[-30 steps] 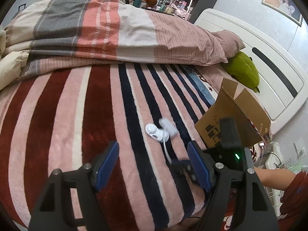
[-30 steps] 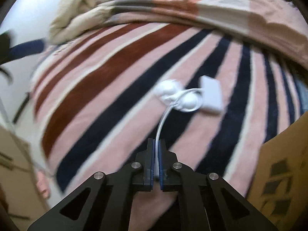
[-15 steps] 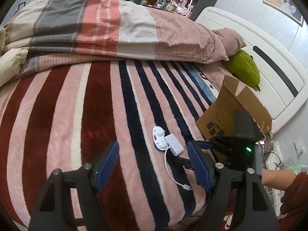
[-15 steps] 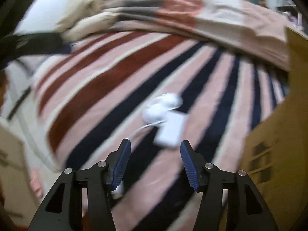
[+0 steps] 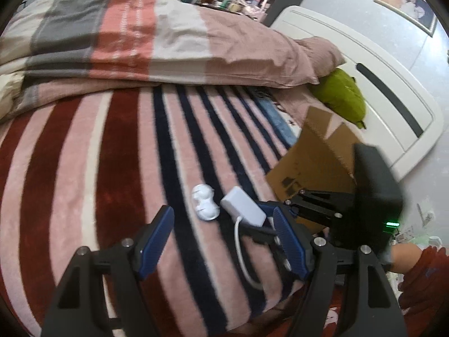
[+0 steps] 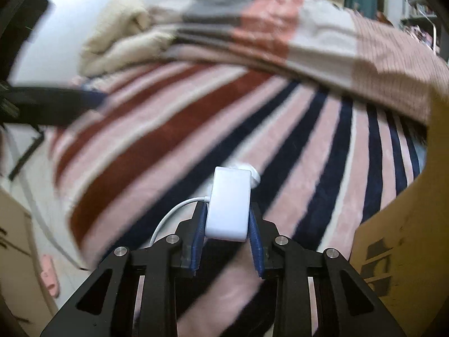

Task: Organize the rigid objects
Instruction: 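Lower the white charger into the cardboard box and release it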

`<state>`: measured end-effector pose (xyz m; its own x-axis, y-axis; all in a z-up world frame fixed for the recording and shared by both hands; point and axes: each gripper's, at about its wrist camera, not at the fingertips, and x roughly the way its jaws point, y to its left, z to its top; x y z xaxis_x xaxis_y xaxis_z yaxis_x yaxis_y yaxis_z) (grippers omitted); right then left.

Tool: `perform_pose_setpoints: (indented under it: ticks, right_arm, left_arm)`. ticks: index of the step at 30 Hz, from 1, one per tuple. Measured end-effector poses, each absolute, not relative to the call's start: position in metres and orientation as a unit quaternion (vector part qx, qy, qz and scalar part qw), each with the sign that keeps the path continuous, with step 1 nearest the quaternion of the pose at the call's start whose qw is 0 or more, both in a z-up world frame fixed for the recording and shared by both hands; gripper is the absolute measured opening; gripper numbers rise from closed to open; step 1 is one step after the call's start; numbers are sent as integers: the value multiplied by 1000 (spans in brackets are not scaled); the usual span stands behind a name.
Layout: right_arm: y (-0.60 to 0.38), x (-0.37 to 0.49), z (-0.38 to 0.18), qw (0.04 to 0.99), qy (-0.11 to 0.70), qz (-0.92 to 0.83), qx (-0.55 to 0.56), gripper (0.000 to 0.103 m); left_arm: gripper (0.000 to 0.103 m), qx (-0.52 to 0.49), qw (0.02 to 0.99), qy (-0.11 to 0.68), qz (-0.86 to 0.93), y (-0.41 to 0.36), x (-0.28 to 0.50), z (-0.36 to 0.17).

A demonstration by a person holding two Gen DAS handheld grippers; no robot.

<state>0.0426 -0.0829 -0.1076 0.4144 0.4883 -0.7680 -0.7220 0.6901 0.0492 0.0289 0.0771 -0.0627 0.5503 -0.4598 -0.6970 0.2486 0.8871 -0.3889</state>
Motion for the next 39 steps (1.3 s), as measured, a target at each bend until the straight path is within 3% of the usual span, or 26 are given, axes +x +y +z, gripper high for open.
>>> perform_pose_setpoints:
  ticks: [3, 7, 12, 22, 28, 35, 36, 37, 39]
  right_arm:
    - [-82, 35, -74, 828, 377, 393, -132, 24]
    - [-94, 31, -30, 837, 347, 408, -109, 24]
    - [-128, 43, 4, 855, 325, 394, -87, 24]
    - [-237, 72, 46, 896, 311, 316, -36, 23]
    - [-296, 90, 35, 902, 336, 270, 0, 23]
    - [-304, 97, 3, 884, 385, 263, -25, 23]
    - [-299, 98, -1, 880, 394, 265, -34, 23]
    - [-296, 98, -5, 875, 402, 267, -40, 23]
    - [-288, 96, -11, 866, 418, 267, -59, 23]
  left_arm:
    - [65, -135, 866, 419, -237, 63, 35, -49]
    - [32, -150, 859, 399, -283, 41, 45, -21]
    - [18, -122, 862, 381, -312, 0, 64, 16]
    - [18, -59, 840, 393, -368, -124, 122, 52]
    - [18, -38, 817, 427, -385, -179, 147, 33]
    - [21, -29, 796, 475, -373, -189, 151, -3]
    - [29, -26, 795, 483, -366, -186, 151, -6]
    - [44, -20, 795, 490, -357, -183, 148, -10]
    - [59, -11, 798, 491, -349, -177, 143, -12]
